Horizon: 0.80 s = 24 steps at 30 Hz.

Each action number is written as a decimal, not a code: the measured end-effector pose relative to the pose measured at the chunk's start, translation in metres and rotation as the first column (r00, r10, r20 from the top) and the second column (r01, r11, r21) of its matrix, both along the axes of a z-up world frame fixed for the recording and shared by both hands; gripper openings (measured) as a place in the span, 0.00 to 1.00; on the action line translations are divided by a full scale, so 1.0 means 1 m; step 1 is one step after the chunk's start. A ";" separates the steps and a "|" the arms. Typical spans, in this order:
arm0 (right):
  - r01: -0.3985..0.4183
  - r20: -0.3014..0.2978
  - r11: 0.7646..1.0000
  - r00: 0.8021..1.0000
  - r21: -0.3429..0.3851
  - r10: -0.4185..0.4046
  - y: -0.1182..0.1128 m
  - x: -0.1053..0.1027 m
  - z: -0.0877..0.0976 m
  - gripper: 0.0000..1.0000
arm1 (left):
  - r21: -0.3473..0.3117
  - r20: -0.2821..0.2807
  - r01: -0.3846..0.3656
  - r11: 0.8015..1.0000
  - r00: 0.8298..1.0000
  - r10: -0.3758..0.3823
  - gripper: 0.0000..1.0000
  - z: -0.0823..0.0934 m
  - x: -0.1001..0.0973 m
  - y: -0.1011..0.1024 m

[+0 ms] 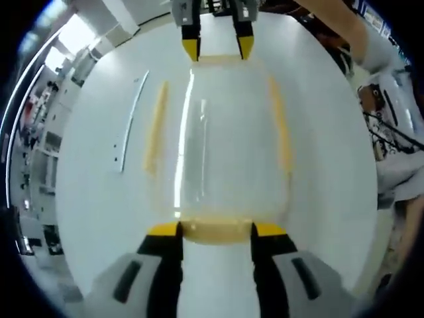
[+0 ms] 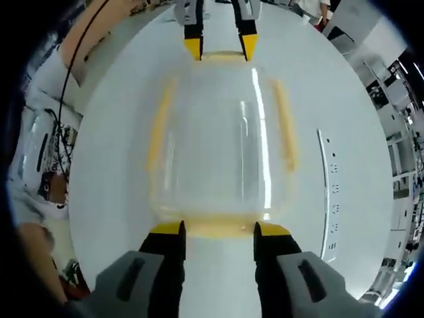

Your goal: Snap each plastic latch of the storage box into its locked position after aligning the lid with the box until every specified latch is closed and the lid sits flush.

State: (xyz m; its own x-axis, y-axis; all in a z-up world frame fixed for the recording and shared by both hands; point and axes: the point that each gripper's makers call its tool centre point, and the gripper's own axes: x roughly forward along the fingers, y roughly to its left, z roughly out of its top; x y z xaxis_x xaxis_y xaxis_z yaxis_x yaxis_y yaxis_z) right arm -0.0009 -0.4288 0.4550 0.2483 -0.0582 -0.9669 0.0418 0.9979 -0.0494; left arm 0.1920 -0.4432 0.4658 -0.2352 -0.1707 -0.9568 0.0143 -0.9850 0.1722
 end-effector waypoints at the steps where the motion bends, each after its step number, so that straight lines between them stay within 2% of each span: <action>1: 0.002 0.005 1.000 1.000 0.001 -0.002 0.000 0.001 0.000 0.40 | -0.003 0.006 0.000 1.000 1.000 0.000 0.39 -0.001 0.001 -0.001; 11: 0.011 0.041 1.000 0.999 0.027 -0.012 0.003 -0.001 -0.005 0.41 | 0.008 -0.004 -0.002 1.000 1.000 0.002 0.39 -0.004 0.002 -0.001; 14: 0.007 0.058 1.000 0.998 0.030 -0.009 0.003 -0.001 -0.005 0.41 | 0.006 -0.013 -0.003 1.000 1.000 0.003 0.39 -0.002 0.008 -0.012; 17: 0.007 0.086 1.000 0.996 0.028 -0.010 0.004 -0.002 -0.004 0.41 | 0.019 -0.033 -0.066 0.998 0.997 0.067 0.39 -0.003 0.017 -0.023; 19: 0.003 0.097 1.000 0.995 0.024 -0.005 0.004 -0.003 -0.005 0.41 | 0.014 -0.039 -0.067 0.998 0.997 0.067 0.40 -0.003 0.020 -0.024; 21: 0.014 0.093 0.999 0.996 0.029 -0.017 0.004 -0.007 -0.007 0.39 | -0.003 -0.046 -0.078 0.997 0.996 0.077 0.42 -0.002 0.022 -0.025; 24: 0.042 0.038 0.999 0.998 -0.009 -0.042 -0.004 -0.025 -0.011 0.38 | -0.056 -0.040 -0.107 0.993 0.994 0.105 0.46 0.003 0.031 -0.029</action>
